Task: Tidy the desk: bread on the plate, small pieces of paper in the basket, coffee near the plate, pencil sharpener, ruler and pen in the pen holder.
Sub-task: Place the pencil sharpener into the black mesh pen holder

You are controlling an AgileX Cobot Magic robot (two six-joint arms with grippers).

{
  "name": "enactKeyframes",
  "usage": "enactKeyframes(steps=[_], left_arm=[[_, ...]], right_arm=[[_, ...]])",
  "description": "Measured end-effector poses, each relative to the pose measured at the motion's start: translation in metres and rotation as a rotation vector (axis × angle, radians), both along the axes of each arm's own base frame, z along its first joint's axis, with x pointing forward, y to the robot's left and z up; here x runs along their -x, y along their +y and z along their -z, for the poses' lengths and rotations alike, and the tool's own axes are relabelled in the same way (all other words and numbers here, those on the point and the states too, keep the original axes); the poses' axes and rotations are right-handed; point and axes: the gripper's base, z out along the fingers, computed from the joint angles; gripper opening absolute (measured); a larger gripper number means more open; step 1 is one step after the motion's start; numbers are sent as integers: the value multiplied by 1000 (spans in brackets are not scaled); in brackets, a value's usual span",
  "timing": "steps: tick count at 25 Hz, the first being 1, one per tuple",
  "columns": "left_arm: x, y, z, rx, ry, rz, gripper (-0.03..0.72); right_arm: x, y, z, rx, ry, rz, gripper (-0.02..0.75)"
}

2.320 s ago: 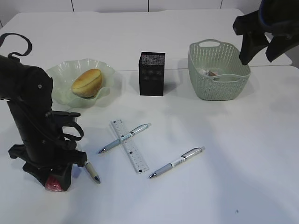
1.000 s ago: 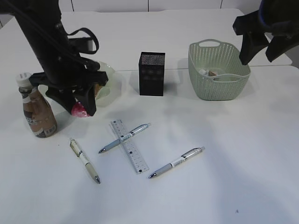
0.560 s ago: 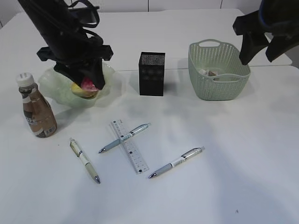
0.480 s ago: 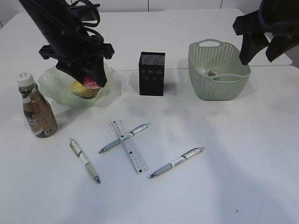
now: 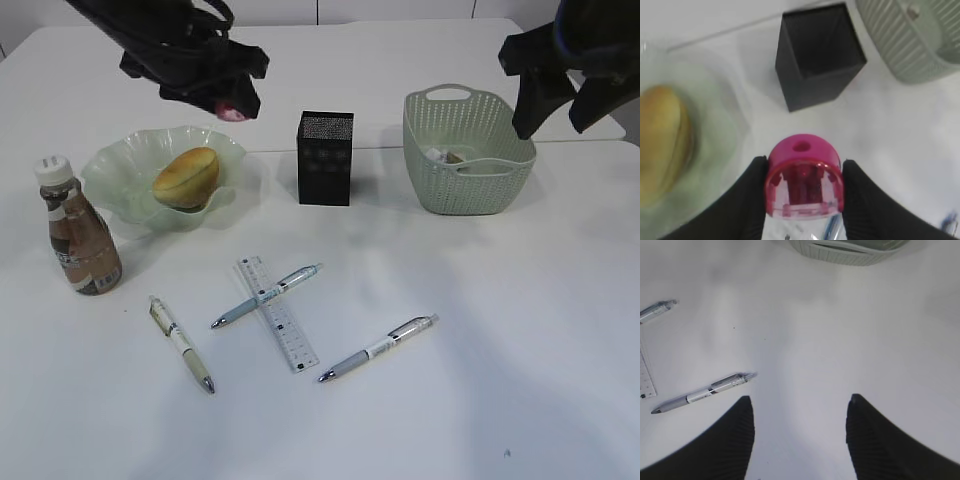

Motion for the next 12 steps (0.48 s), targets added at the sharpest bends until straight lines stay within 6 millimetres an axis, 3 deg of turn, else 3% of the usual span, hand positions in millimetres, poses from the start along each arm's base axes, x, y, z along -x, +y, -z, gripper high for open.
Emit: enactKeyframes(steps=[6,12], left_arm=[[-5,-31,-11,73,-239,46,289],[-16,-51,13,104,-314,49,289]], right_arm=[[0,0,0,0,0,0,459],[0,0,0,0,0,0,459]])
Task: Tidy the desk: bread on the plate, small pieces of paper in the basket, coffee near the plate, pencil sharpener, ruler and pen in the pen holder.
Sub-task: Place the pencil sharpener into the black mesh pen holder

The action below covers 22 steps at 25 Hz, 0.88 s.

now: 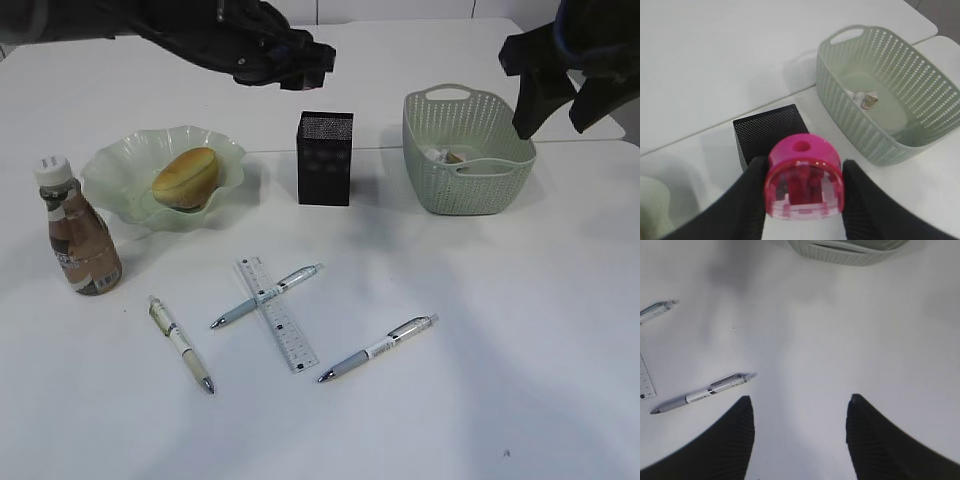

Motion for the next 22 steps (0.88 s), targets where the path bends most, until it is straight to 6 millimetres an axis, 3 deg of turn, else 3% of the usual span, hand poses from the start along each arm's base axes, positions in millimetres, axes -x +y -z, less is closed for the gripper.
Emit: enactKeyframes(steps=[10,22], left_arm=[[-19,-8,37,27,-59,-29,289],[-33,-14,55,61,-116,-52,289]], right_arm=[[0,0,0,0,0,0,460],[0,0,0,0,0,0,459]])
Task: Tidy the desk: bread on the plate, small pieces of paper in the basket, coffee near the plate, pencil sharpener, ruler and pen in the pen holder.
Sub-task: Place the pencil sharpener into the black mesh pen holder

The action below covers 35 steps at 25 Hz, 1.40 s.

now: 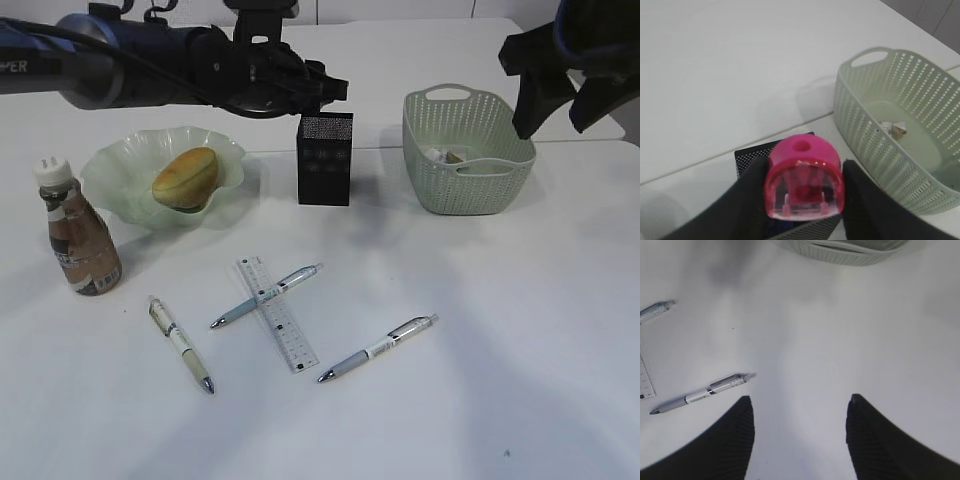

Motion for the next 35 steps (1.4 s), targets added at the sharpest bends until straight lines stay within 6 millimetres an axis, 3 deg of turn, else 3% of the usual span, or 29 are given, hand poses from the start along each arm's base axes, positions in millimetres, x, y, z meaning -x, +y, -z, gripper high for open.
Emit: enactKeyframes(steps=[18,35], left_arm=[[-16,-9,42,-28,53,3,293],[-18,-10,41,-10,13,-6,297]], right_arm=[[0,-1,0,12,-2,0,460],[0,-2,0,24,-4,1,459]])
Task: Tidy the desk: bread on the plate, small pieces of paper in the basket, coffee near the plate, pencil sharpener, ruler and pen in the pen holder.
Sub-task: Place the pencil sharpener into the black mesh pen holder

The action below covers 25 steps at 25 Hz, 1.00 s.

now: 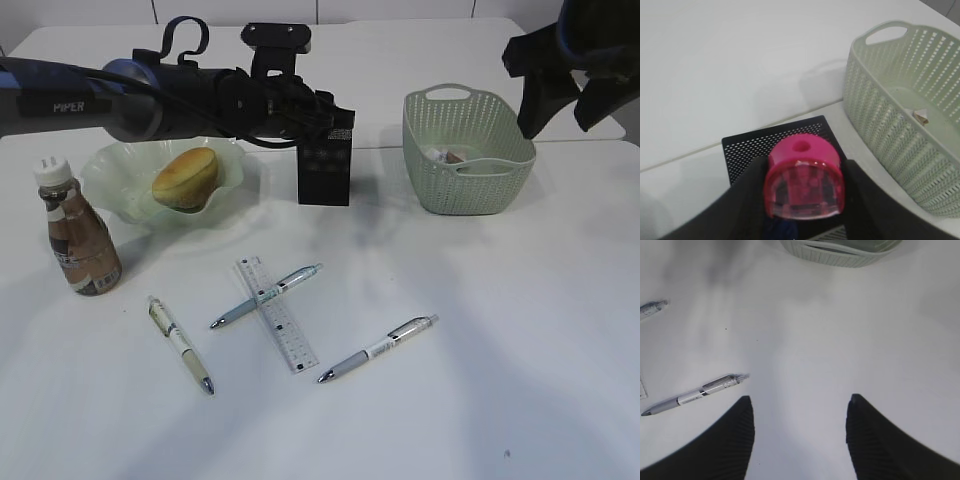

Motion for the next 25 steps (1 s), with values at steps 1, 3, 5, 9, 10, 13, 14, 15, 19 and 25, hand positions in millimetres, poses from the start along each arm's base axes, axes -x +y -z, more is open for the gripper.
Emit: enactKeyframes(steps=[1,3,5,9,10,13,14,15,19,25], left_arm=[[0,0,0,3,-3,-1,297],[0,0,-1,5,-7,-2,298],[-1,0,-1,8,-13,-3,300],[-1,0,0,9,-15,-4,305],[-1,0,2,9,-17,-6,305],[-2,-1,9,3,-6,-6,305],[-2,-1,10,2,-4,-6,305],[-2,-1,10,2,-4,-6,306],[-3,-1,8,9,-20,-8,306],[-3,-1,8,11,-23,-9,307]], right_arm=[[0,0,0,0,0,0,459],[0,0,0,0,0,0,460],[0,0,0,0,0,0,460],[0,0,0,0,0,0,459],[0,0,0,0,0,0,459],[0,0,0,0,0,0,460],[0,0,0,0,0,0,460],[0,0,0,0,0,0,460],[0,0,0,0,0,0,459],[0,0,0,0,0,0,459]])
